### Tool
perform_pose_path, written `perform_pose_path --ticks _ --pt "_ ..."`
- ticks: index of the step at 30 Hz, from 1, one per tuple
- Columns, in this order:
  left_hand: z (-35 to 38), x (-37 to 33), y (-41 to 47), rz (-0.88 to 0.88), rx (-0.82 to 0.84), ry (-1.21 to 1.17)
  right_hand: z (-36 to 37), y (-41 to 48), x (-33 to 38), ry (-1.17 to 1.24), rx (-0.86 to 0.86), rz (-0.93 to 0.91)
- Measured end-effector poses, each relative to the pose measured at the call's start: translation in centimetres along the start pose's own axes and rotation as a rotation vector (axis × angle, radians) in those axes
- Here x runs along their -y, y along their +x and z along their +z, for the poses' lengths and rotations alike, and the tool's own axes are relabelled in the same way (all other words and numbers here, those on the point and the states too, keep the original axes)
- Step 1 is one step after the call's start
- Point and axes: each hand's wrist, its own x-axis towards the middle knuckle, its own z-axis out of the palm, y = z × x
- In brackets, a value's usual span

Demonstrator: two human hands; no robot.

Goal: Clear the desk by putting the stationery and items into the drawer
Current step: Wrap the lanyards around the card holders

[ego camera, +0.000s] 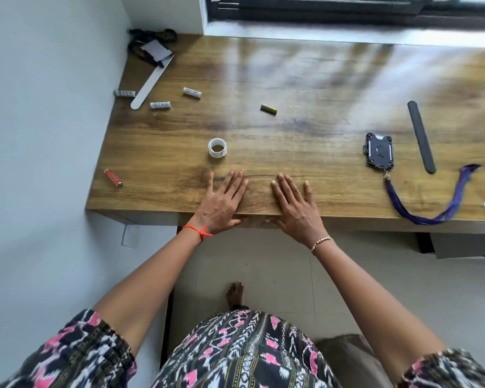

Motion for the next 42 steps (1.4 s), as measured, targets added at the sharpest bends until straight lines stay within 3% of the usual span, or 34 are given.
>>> perform_pose_path --ticks 9,15,21,25,28,36,42 --pt "0.6 -1.9 0.1 -0.026 -0.045 -0.031 -0.7 -1.3 -1.3 0.109 0.047 -0.070" --pt "-0.3 -8.6 2.2 -0.025 -0.033 -0.040 0.3 -6.4 -4.6 0.153 0.008 -0.085" --pt "-1.4 -15.9 5.1 0.142 -0.108 -0.088 0.8 -10.4 -9.9 0.200 -0.026 -0.148" --pt "-1.4 -21.8 6.4 0.163 -0.122 -0.109 2.1 -14.4 -15.1 0.213 0.002 -0.182" --pt "-1.9 -26.5 8.1 0.133 -0.115 -0.144 2.2 -17.8 -20.7 0.272 -0.015 -0.140" --pt "-4.5 -33.0 12.9 -0.074 -0.120 -0.188 -1.5 -19.5 -30.0 0.362 -0.347 -0.198" --pt "-5.9 -33.0 13.2 -0.117 -0.187 -0.318 -3.5 -17.0 -32.3 0.397 -0.346 -0.180"
